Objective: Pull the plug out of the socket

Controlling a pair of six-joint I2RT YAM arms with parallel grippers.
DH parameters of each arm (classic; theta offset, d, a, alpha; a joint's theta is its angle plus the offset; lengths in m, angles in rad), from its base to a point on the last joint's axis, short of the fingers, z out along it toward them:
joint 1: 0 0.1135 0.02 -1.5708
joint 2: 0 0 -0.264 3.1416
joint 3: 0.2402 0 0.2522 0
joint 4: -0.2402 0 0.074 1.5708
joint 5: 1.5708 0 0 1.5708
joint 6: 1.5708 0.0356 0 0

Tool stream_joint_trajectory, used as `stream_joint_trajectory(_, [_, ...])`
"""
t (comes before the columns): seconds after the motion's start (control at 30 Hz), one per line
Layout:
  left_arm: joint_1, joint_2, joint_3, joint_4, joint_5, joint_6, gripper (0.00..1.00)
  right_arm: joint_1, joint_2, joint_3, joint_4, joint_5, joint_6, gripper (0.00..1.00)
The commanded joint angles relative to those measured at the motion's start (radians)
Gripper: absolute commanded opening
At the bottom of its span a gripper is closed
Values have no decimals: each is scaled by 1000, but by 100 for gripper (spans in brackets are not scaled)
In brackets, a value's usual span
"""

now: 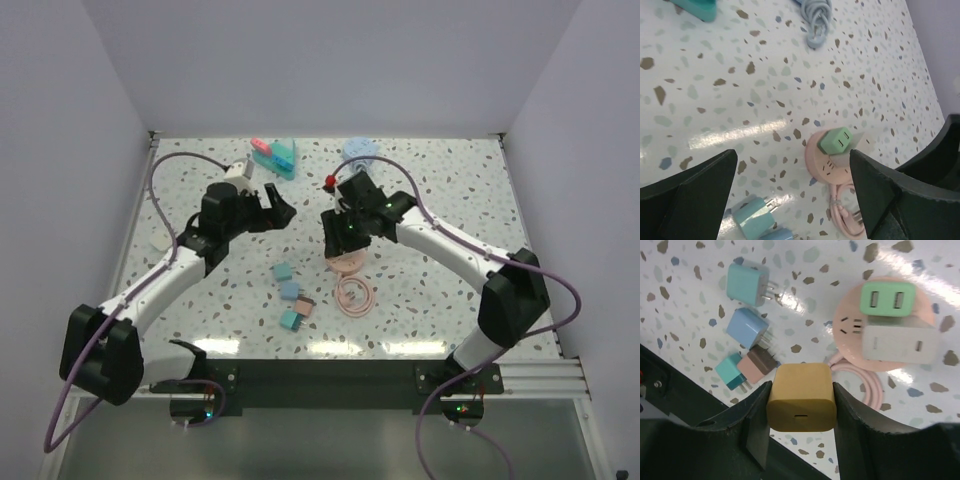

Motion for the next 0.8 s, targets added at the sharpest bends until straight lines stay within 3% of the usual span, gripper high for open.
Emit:
stream_joint_trajectory(0.0, [47, -58, 20, -82, -107, -2, 100, 68, 69, -10, 65, -92, 7, 0])
stream_joint_trajectory(0.4, [89, -117, 4, -110, -4, -11, 100, 173, 454, 226, -15, -53, -50, 1])
stream_joint_trajectory(0.47, [89, -123, 5, -104, 13, -11, 100, 179, 474, 264, -24, -64, -59, 14])
stream_joint_trajectory(0.5, [89, -126, 0, -98, 17, -11, 100, 180, 485, 278, -39, -67, -64, 26])
stream_joint_trajectory(0.53, [89, -127, -5, -95, 13, -11, 100, 180, 492, 296, -43, -63, -64, 47])
stream_joint_trajectory(0.6, [91, -130, -11, -95, -1, -3, 100, 180, 489, 319, -58, -52, -68, 67])
stream_joint_trajectory(0.63, [91, -132, -14, -98, -3, 0, 100, 180, 471, 326, -66, -41, -67, 98])
stream_joint_trajectory(0.77, [91, -139, -14, -112, -4, 21, 100, 180, 371, 339, -84, 72, -53, 99])
